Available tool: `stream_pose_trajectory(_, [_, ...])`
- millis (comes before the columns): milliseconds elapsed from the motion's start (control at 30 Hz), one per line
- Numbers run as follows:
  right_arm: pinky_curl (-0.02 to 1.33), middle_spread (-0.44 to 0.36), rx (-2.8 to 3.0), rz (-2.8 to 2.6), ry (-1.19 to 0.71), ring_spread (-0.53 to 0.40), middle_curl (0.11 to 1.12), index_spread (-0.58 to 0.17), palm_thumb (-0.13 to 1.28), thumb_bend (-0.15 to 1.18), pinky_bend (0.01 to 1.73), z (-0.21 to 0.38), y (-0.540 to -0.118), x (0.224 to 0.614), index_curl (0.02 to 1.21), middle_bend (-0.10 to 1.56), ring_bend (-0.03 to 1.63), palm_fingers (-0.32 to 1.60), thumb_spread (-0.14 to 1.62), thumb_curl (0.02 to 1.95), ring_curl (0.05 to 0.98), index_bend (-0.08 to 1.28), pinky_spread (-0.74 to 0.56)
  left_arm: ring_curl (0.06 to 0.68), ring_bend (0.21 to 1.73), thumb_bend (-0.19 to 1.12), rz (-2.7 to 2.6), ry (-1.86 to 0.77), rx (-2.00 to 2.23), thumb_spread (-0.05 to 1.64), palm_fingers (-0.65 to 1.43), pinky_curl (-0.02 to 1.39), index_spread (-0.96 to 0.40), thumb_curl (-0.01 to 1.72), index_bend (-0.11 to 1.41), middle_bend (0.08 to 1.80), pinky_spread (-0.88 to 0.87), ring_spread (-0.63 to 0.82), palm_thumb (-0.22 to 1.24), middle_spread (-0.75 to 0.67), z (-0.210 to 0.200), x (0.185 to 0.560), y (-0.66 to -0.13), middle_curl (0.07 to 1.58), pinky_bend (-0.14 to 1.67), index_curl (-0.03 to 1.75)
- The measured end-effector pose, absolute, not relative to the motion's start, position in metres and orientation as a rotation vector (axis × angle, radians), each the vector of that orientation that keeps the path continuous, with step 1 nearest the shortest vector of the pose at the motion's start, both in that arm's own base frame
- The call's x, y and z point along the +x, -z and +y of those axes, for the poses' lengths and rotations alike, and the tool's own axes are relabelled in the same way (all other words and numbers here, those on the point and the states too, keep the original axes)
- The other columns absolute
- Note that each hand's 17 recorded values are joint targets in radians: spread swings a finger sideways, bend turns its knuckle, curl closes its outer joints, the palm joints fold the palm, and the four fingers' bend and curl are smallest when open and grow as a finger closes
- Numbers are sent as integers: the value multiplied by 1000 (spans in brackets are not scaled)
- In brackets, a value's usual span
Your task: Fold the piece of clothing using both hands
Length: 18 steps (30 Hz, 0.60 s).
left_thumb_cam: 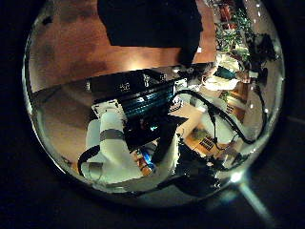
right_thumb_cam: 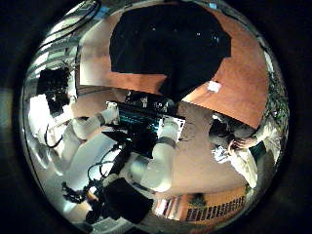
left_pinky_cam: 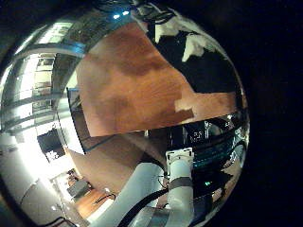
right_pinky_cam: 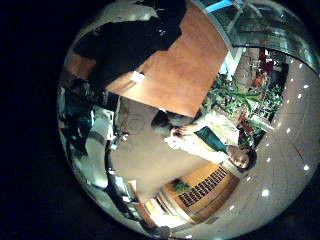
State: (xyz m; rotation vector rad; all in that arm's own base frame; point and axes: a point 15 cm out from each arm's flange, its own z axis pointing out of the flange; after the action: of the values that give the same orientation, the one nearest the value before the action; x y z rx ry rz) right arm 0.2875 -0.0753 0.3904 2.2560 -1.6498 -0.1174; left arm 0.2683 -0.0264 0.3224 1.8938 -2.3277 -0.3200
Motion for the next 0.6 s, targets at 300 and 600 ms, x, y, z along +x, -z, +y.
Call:
stream_pose_trajectory(300, [132, -32, 2226, -1656, 94, 73, 360, -376, 78, -18, 669, -91, -394, 287, 289, 271, 589, 140, 1165, 207, 204, 158, 307, 200, 708, -18, -2325, 309, 1878, 1098, 140, 354, -32, 261, 168, 194, 310, 293, 53, 208, -32, 269, -322, 355, 460, 333])
stream_pose_trajectory(600, [155, -26, 2212, -1665, 126, 71, 362, -375, 65, -19, 645, -89, -385, 286, 285, 263, 579, 145, 1165, 209, 212, 156, 309, 201, 711, -14, -2410, 336, 1774, 1094, 131, 348, -26, 277, 167, 184, 321, 300, 131, 205, -52, 273, -289, 350, 460, 333])
